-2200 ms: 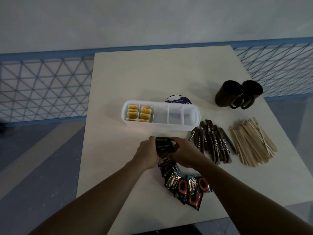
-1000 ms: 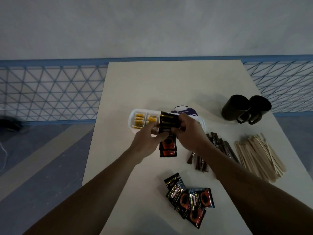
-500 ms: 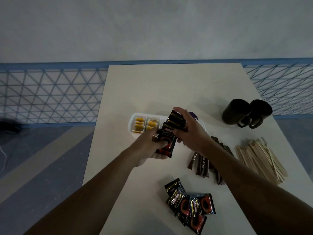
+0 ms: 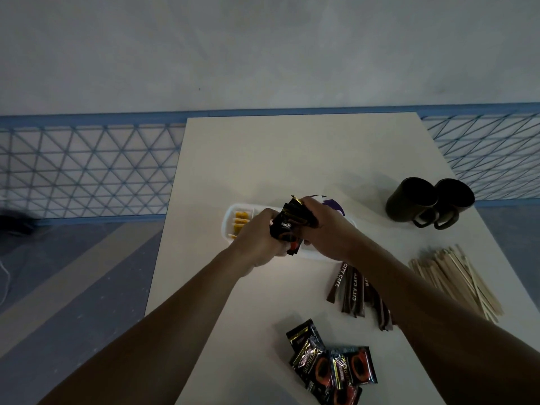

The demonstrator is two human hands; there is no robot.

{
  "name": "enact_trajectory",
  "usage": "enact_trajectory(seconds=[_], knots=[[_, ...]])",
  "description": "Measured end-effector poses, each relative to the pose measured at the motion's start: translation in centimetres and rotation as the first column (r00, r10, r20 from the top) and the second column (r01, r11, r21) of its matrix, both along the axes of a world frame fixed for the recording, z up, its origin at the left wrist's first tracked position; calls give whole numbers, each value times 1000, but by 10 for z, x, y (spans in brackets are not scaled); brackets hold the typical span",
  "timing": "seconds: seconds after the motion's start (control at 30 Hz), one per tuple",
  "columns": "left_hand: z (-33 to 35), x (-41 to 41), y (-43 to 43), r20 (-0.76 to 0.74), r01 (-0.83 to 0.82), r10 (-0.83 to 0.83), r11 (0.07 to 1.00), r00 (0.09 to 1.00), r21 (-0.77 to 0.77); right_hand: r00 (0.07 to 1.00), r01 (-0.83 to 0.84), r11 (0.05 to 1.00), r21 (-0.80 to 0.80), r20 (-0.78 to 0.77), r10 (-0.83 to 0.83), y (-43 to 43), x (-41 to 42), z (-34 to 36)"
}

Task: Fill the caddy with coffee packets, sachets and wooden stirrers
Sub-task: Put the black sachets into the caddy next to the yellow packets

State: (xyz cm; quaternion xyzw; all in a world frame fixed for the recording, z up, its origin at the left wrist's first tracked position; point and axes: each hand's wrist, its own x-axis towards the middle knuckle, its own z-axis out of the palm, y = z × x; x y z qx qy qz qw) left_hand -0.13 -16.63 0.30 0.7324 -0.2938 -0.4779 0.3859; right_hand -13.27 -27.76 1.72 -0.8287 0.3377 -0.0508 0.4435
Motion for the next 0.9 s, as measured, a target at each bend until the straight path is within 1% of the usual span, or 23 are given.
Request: enact_trajectory(seconds=[0.1,0.23,0.33,0.4,0.47,0.5,0.6,0.67,0.8,0.9], knots=[[1,4,-2,22,33,-34,998,999,47,1000,3,1000,2,-8,-3,-4,3,-2],[4,7,-8,34,88,-90,995,995,51,998,27,1000,-1,63,-27,-3,7,0],[5,10,-11,102,114,-119,992,988,55,993,31,998,-49,114,-25,-1,9,0],[7,12,-13,173,107,-116,992,978,58,997,2,993,-118,77,8,-2,10,-3],[10,14,-14,202,100,-107,994,974,47,999,-28,986,-164,20,31,-2,11,-4],[10,15,-15,208,103,-111,993,972,49,999,-25,985,-169,17,28,-3,12,-3],[9,17,-18,220,114,-122,992,968,49,994,54,993,-104,102,-43,-5,14,0],[8,18,-20,190,109,-110,994,976,19,985,111,993,-42,137,-104,-6,14,0],[4,19,-22,101,44,-39,998,994,-49,971,187,980,70,138,-195,-9,13,-4],[2,21,-24,85,17,-13,999,996,-45,969,218,974,67,102,-224,-11,12,-11]])
